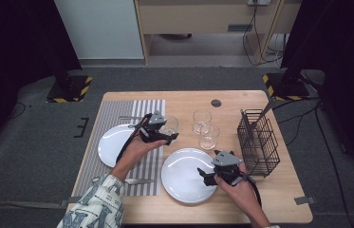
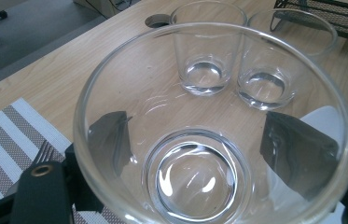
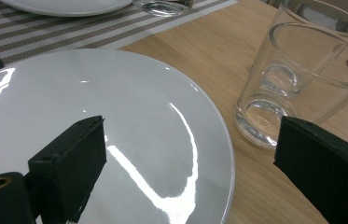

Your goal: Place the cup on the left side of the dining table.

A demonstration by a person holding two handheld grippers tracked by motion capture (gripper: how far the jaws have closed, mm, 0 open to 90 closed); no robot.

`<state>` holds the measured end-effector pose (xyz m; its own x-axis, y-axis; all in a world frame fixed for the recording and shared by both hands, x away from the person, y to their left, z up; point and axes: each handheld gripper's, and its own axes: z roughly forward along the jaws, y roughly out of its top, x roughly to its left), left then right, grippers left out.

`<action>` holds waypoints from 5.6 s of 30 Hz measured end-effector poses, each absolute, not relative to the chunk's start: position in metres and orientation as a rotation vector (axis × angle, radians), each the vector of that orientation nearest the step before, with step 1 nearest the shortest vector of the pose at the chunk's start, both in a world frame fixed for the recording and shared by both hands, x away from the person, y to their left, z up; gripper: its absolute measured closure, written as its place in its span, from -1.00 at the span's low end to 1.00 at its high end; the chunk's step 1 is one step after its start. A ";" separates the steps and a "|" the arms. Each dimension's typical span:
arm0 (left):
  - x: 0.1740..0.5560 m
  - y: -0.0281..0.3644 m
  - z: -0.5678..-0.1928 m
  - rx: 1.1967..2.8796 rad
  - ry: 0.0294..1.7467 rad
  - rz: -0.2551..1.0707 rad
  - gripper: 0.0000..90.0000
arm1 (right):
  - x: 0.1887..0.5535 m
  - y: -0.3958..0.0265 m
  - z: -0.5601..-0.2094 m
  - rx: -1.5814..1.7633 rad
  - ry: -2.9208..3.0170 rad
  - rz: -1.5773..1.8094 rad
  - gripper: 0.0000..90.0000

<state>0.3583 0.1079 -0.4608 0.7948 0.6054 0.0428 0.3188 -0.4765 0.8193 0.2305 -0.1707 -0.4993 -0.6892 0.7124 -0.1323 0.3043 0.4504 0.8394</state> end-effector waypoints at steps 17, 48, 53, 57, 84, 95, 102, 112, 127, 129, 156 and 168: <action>0.333 0.127 -0.457 2.091 0.709 0.424 -0.54 | 0.229 -0.170 -0.499 0.849 2.232 1.149 -0.80; 0.275 0.170 -0.476 2.059 0.756 0.415 -0.54 | 0.225 -0.169 -0.498 0.836 2.228 1.142 -0.80; 0.267 0.170 -0.483 2.070 0.742 0.400 -0.54 | 0.225 -0.170 -0.498 0.836 2.230 1.139 -0.80; 0.263 0.169 -0.488 2.076 0.737 0.392 -0.54 | 0.226 -0.170 -0.498 0.835 2.231 1.138 -0.80; 0.255 0.176 -0.507 2.113 0.735 0.351 -0.54 | 0.226 -0.170 -0.501 0.844 2.236 1.136 -0.80; 0.253 0.184 -0.511 2.116 0.745 0.332 -0.54 | 0.226 -0.171 -0.501 0.845 2.239 1.132 -0.80; 0.253 0.186 -0.511 2.117 0.742 0.328 -0.54 | 0.226 -0.170 -0.502 0.845 2.243 1.130 -0.80; 0.251 0.185 -0.510 2.159 0.713 0.352 -0.55 | 0.226 -0.171 -0.502 0.847 2.241 1.128 -0.80; 0.247 0.193 -0.511 2.153 0.723 0.380 -0.55 | 0.225 -0.170 -0.502 0.843 2.244 1.126 -0.80; 0.247 0.193 -0.511 2.152 0.724 0.380 -0.55 | 0.225 -0.170 -0.502 0.844 2.244 1.126 -0.80; 0.247 0.197 -0.502 2.049 0.747 0.395 -0.91 | 0.226 -0.172 -0.504 0.850 2.248 1.121 -0.80; 0.249 0.194 -0.497 2.023 0.755 0.408 -0.92 | 0.226 -0.172 -0.504 0.856 2.247 1.124 -0.81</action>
<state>0.2489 0.1944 -0.4970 0.7580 0.6523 -0.0069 0.3510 -0.3989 0.8471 0.2259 -0.1719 -0.5040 -0.6876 0.7127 -0.1391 0.3162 0.4663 0.8262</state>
